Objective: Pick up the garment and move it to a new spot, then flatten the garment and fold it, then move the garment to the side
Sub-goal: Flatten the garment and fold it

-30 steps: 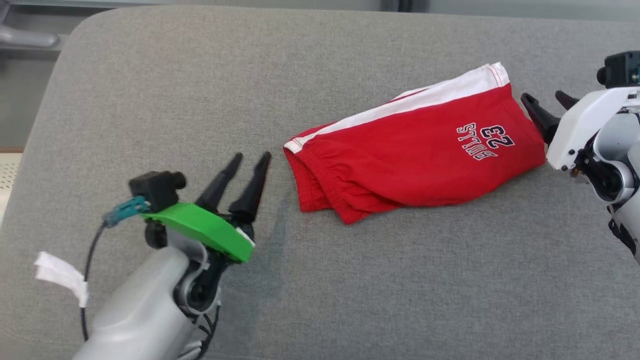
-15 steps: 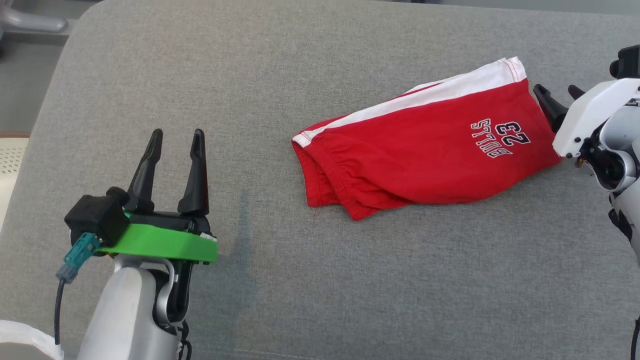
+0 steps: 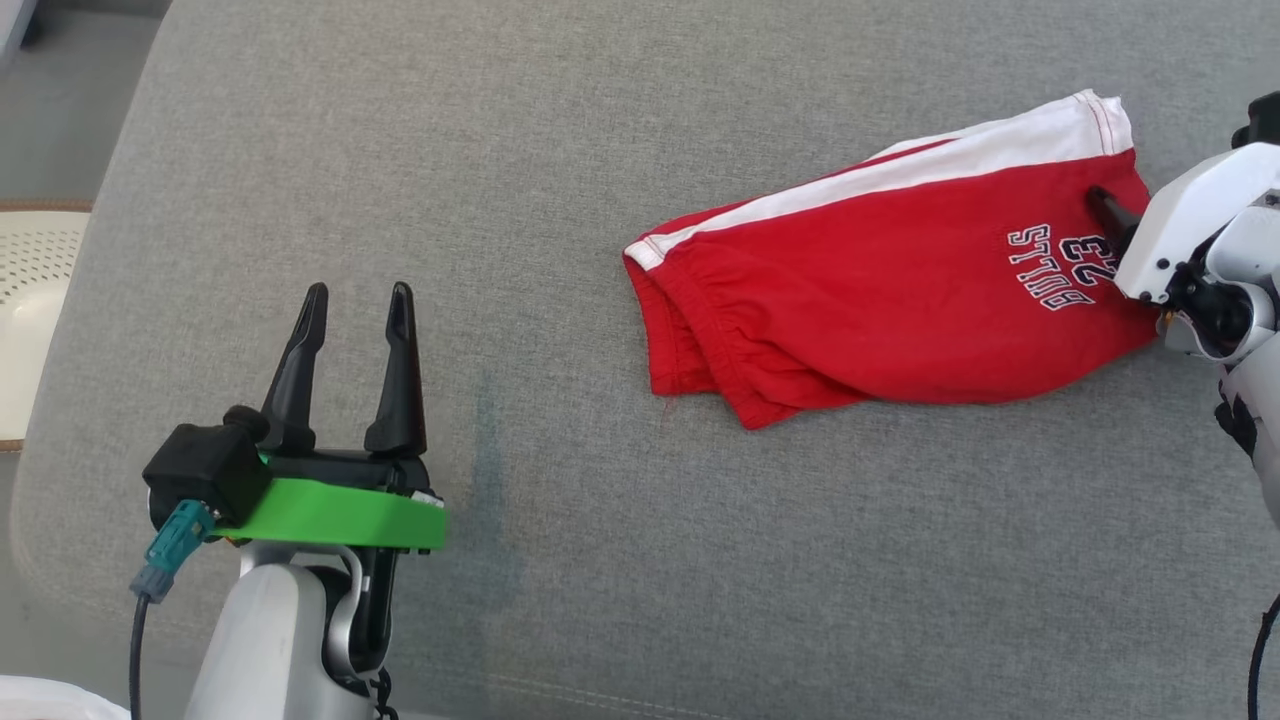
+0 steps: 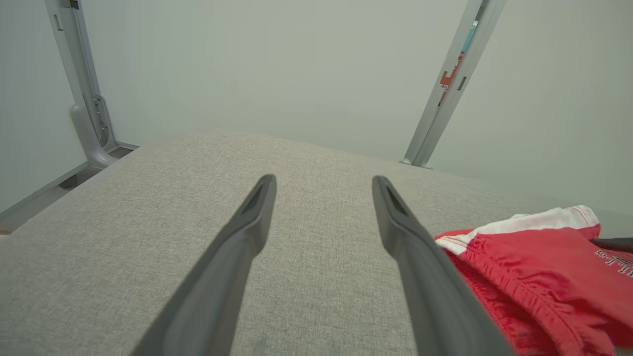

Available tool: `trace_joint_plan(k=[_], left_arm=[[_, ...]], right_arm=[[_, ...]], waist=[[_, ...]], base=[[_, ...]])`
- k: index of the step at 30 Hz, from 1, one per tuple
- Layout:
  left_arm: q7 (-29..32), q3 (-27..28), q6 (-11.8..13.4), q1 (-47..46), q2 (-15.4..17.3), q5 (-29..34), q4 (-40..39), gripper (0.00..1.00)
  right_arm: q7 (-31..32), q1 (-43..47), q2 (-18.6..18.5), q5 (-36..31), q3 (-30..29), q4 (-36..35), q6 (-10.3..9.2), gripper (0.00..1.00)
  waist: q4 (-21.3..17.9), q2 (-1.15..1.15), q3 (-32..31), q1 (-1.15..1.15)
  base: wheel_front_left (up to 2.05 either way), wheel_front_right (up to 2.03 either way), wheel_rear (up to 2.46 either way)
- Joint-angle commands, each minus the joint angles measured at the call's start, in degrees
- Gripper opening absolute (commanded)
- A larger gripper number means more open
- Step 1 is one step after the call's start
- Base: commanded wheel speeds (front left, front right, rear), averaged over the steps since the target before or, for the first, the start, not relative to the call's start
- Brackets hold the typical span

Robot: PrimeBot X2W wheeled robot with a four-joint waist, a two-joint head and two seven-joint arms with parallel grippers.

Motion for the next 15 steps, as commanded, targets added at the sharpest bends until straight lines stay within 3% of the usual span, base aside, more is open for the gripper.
trace_joint_plan(k=[1, 3, 4, 5, 6, 15], left_arm=[[0.0, 0.0, -0.1, 0.9, 0.1, 0.4, 0.1, 1.00], [0.0, -0.2, -0.1, 0.8, 0.1, 0.4, 0.2, 1.00], [0.0, -0.3, -0.1, 0.7, 0.1, 0.6, 0.2, 1.00], [0.0, -0.4, -0.1, 0.6, 0.2, 0.7, 0.3, 1.00], [0.0, -0.6, -0.1, 0.6, 0.4, 0.9, 0.4, 1.00], [0.0, -1.4, -0.1, 0.6, 1.0, 0.4, 1.2, 1.00]], right_arm=[[1.8, -0.2, 0.6, -0.2, 0.2, 1.3, -0.01, 1.00], [3.8, 0.3, 1.3, -0.4, 0.5, 2.5, -0.01, 0.99], [4.3, 0.3, 1.4, -0.6, 0.7, 2.8, -0.01, 0.65], [3.8, 0.2, 1.3, -1.0, 0.7, 3.0, -0.01, 0.14], [3.3, 0.1, 1.1, -1.2, 0.6, 3.1, -0.01, 0.00], [-1.2, 0.5, -1.1, -1.2, -1.4, 0.7, -0.07, 0.00]], waist=[[0.5, 0.00, 0.4, 0.00], [0.6, 0.00, 0.4, 0.00], [0.6, 0.00, 0.3, 0.00], [0.6, 0.00, 0.2, 0.00], [0.5, 0.00, 0.0, 0.00], [-2.1, 0.00, -2.2, 0.00]], base=[[0.00, 0.00, 0.00], [0.00, 0.00, 0.00], [0.00, 0.00, 0.00], [0.00, 0.00, 0.00], [0.00, 0.00, 0.00], [0.00, 0.00, 0.00]])
